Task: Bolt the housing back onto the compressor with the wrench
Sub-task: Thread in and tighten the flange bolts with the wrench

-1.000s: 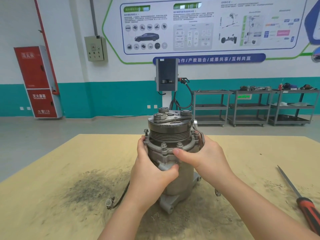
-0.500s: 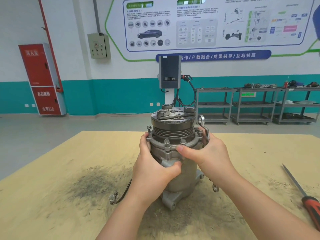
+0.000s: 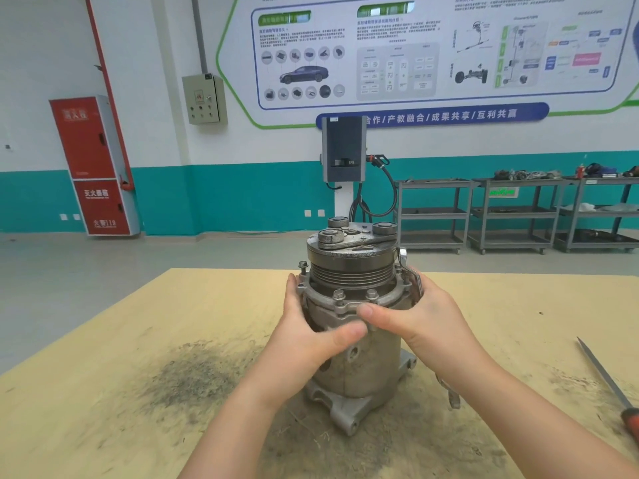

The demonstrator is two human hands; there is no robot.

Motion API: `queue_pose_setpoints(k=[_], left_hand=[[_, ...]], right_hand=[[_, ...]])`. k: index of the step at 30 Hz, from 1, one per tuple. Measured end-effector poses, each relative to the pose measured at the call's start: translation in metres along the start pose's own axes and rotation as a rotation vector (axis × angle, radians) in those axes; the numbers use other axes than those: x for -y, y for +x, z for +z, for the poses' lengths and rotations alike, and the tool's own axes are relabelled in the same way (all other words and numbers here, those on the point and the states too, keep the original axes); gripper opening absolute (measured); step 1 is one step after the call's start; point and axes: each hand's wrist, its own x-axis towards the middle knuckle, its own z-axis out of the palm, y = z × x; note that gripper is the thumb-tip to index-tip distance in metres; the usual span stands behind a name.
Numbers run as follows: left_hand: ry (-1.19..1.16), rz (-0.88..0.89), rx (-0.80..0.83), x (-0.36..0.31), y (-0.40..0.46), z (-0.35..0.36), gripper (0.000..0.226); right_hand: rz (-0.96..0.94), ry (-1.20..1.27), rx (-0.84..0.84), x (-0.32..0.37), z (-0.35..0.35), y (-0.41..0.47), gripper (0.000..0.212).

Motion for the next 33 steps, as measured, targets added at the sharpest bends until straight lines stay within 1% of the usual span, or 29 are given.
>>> queue_pose_setpoints(k=[2, 4, 5, 9, 10, 12, 15, 17, 19, 25, 27, 28, 29, 30, 31, 32, 33], left_hand=[[0.069, -0.032, 0.100, -0.001, 0.002, -0.003, 0.158], [0.120, -0.051, 0.134, -0.003, 0.003, -0.001, 0.156], [0.131, -0.042, 0.136, -0.002, 0.004, 0.001, 0.150], [0.179, -0.027, 0.103, 0.002, 0.004, 0.003, 0.129], [0.197, -0.011, 0.089, 0.003, 0.004, 0.003, 0.121], [0.217, 0.014, 0.040, 0.005, 0.005, 0.004, 0.105], [0.235, 0.033, -0.063, 0.008, 0.003, 0.008, 0.089], [0.267, 0.036, -0.097, 0.008, 0.003, 0.009, 0.084], [0.294, 0.028, -0.102, 0.007, 0.005, 0.008, 0.083], [0.295, 0.051, -0.055, 0.008, 0.007, 0.001, 0.087], [0.270, 0.054, -0.019, 0.008, 0.009, -0.003, 0.086], [0.248, 0.053, 0.014, 0.008, 0.010, -0.007, 0.083], [0.222, 0.051, 0.051, 0.007, 0.010, -0.010, 0.079], [0.195, 0.049, 0.080, 0.008, 0.010, -0.013, 0.077], [0.160, 0.049, 0.084, 0.010, 0.007, -0.015, 0.079], [0.113, 0.050, 0.061, 0.014, 0.004, -0.015, 0.086], [0.071, 0.053, 0.008, 0.016, -0.001, -0.014, 0.094]], right_hand=[[-0.017, 0.006, 0.012, 0.000, 0.002, 0.000, 0.098], [-0.024, 0.027, 0.002, -0.001, 0.006, 0.001, 0.086], [-0.019, 0.036, -0.006, -0.001, 0.008, 0.001, 0.083], [0.000, 0.035, -0.002, 0.002, 0.007, 0.003, 0.075], [0.000, 0.023, -0.007, 0.003, 0.006, 0.003, 0.073], [-0.002, 0.004, -0.023, 0.003, 0.005, 0.002, 0.068], [-0.013, -0.015, -0.043, 0.001, 0.004, 0.001, 0.062], [-0.008, -0.028, -0.066, 0.002, 0.005, 0.001, 0.066], [-0.004, -0.045, -0.080, 0.001, 0.006, 0.002, 0.070], [0.025, -0.069, -0.091, 0.004, 0.008, 0.000, 0.075], [0.048, -0.085, -0.071, 0.008, 0.008, -0.003, 0.080], [0.050, -0.094, -0.052, 0.009, 0.007, -0.005, 0.087], [0.054, -0.099, -0.044, 0.010, 0.006, -0.008, 0.101], [0.062, -0.102, -0.055, 0.012, 0.004, -0.011, 0.119], [0.082, -0.091, -0.093, 0.015, 0.001, -0.015, 0.130], [0.075, -0.053, -0.149, 0.017, -0.003, -0.016, 0.127], [0.046, 0.028, -0.225, 0.020, -0.009, -0.015, 0.104]])
